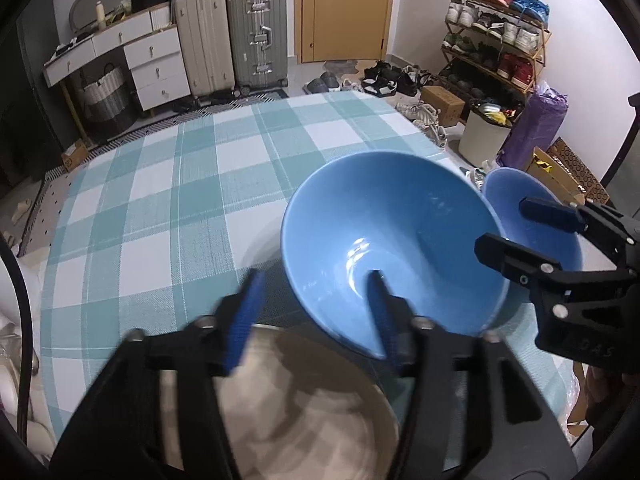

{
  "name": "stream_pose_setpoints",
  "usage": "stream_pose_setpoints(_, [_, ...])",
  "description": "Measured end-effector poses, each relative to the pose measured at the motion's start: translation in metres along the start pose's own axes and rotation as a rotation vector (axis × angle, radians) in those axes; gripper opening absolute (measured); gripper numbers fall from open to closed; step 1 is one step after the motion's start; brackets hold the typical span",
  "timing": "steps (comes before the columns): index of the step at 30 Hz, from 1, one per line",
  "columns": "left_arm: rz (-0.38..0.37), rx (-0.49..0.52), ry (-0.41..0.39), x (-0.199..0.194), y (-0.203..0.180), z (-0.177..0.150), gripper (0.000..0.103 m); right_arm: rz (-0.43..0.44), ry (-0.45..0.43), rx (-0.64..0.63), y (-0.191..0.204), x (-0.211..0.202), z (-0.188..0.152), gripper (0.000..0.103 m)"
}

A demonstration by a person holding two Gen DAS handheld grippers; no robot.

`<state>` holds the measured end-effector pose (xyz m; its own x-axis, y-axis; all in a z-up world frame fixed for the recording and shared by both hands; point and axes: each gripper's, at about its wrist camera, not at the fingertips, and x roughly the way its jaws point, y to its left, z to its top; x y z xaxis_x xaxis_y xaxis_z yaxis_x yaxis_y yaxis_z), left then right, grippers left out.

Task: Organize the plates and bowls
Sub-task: 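Open both grippers and lift them off the nested bowls, then move both tools to the rim of the remaining blue bowl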

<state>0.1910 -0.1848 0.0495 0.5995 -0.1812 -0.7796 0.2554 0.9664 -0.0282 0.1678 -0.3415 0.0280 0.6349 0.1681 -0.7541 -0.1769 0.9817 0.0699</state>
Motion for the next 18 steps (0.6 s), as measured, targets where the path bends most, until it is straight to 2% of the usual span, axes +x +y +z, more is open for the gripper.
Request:
stream_pose_setpoints(3, [-0.028, 0.000, -0.031, -0.018, -0.003, 0.001, 0.078, -0.002, -0.042, 0.017, -0.004, -0.019, 0.002, 0.093])
stream_pose_setpoints(5, [-0.047, -0.006, -0.048, -0.030, -0.004, 0.002, 0.081, -0.031, -0.067, 0.041, -0.011, -0.032, 0.004, 0.101])
stream_pose_setpoints(8, [-0.072, -0.014, -0.057, -0.044, -0.008, 0.004, 0.092, -0.047, -0.119, 0.107, -0.026, -0.053, 0.003, 0.102])
stream_pose_setpoints(9, [-0.079, -0.015, -0.060, -0.048, -0.009, 0.004, 0.101, -0.044, -0.131, 0.138, -0.033, -0.061, 0.002, 0.102])
stream_pose_setpoints(14, [-0.120, -0.016, -0.063, -0.064, -0.022, 0.001, 0.102, -0.047, -0.171, 0.211, -0.055, -0.090, -0.003, 0.102])
stream_pose_setpoints(18, [-0.172, -0.030, -0.034, -0.065, -0.037, -0.005, 0.102, -0.063, -0.177, 0.226, -0.067, -0.110, -0.011, 0.102])
